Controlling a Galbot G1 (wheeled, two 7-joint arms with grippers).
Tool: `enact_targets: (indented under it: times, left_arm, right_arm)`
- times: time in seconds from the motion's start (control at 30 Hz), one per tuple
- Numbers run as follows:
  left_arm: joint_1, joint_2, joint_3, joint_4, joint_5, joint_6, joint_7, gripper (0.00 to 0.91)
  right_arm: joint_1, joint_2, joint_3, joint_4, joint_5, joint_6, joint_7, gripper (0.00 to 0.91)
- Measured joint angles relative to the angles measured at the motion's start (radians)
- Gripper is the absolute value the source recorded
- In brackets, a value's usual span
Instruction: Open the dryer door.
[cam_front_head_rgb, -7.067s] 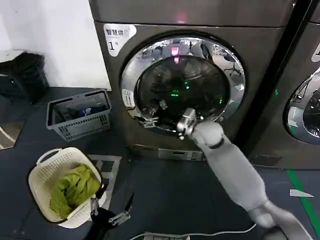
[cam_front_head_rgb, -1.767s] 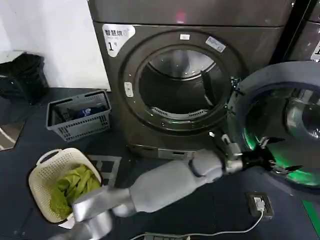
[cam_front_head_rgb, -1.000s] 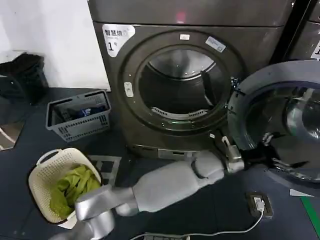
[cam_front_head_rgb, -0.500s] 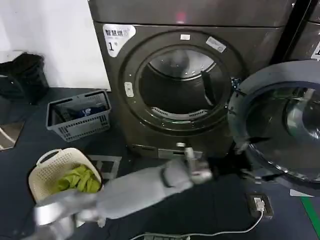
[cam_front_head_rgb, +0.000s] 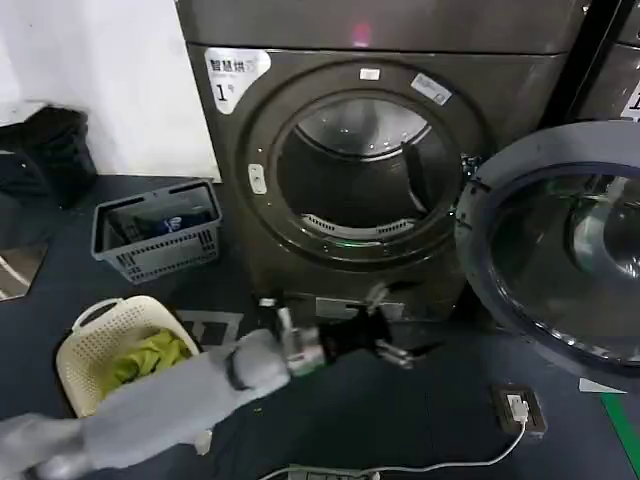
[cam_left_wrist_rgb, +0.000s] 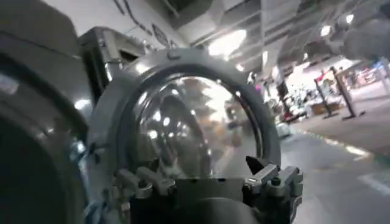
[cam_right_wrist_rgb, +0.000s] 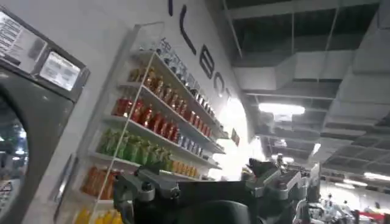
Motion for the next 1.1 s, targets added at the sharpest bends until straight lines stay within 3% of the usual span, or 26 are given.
enact_targets:
  times: [0.33, 0.67, 1.1]
  left_arm:
    - [0.016, 0.28, -0.046, -0.069, 0.068, 0.121, 0.093, 0.907]
    - [0.069, 0.59, -0.155, -0.119, 0.18, 0.219, 0.295, 0.907]
    - [0.183, 0.883, -0.24, -0.137, 0.286, 0.148, 0.319, 0.907]
  right_arm:
    - [0.018, -0.036, 0.045, -0.002, -0.064, 0.001, 0.0, 0.907]
    - [0.033, -0.063, 0.071, -0.011, -0.079, -0.002, -0.002, 0.907]
    - [0.032, -0.063, 0.065, -0.01, -0.088, -0.001, -0.008, 0.907]
